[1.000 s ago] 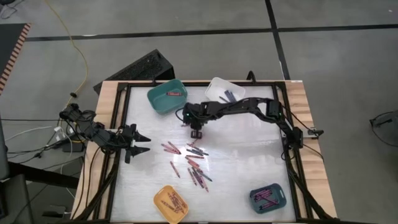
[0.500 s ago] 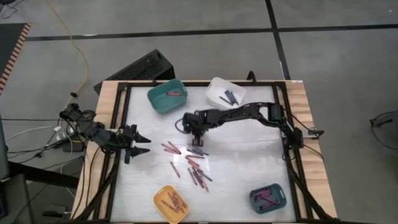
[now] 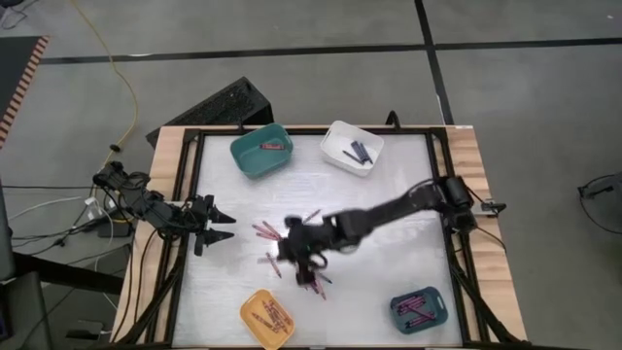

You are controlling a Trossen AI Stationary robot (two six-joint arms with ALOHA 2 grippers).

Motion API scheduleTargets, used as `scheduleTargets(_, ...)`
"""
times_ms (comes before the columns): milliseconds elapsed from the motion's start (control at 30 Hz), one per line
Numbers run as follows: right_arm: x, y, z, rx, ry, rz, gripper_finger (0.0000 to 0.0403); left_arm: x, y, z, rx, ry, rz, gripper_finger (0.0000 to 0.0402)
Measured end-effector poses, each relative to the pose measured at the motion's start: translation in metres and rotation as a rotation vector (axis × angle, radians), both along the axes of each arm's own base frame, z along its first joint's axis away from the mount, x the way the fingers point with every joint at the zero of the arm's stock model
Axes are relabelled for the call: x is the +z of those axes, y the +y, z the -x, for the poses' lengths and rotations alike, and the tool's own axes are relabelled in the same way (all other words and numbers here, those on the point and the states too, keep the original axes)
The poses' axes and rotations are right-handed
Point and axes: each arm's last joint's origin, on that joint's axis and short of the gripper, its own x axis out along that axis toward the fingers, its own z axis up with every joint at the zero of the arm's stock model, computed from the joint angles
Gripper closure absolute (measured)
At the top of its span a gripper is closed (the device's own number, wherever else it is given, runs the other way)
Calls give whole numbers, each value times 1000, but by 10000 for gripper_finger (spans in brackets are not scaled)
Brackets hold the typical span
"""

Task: Sort crayons
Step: Put the pink crayon into the yellow bin

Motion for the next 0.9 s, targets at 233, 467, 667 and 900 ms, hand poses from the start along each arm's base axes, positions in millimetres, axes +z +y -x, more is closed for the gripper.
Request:
scheduleTargets(233,-7,81,0,211,-232,-67,401,0,0,0,6,0,20,174)
scheduleTargets(467,-37,117,-10,358,-342,-223,398,0,0,0,13,-2,44,174)
scheduleTargets(667,-47,115,-16,356,-308,-288,379,0,0,0,15,-2,56,174)
scheduleTargets(900,-56,112,-15,317,-214,-280,357,0,0,0,15,0,53,174)
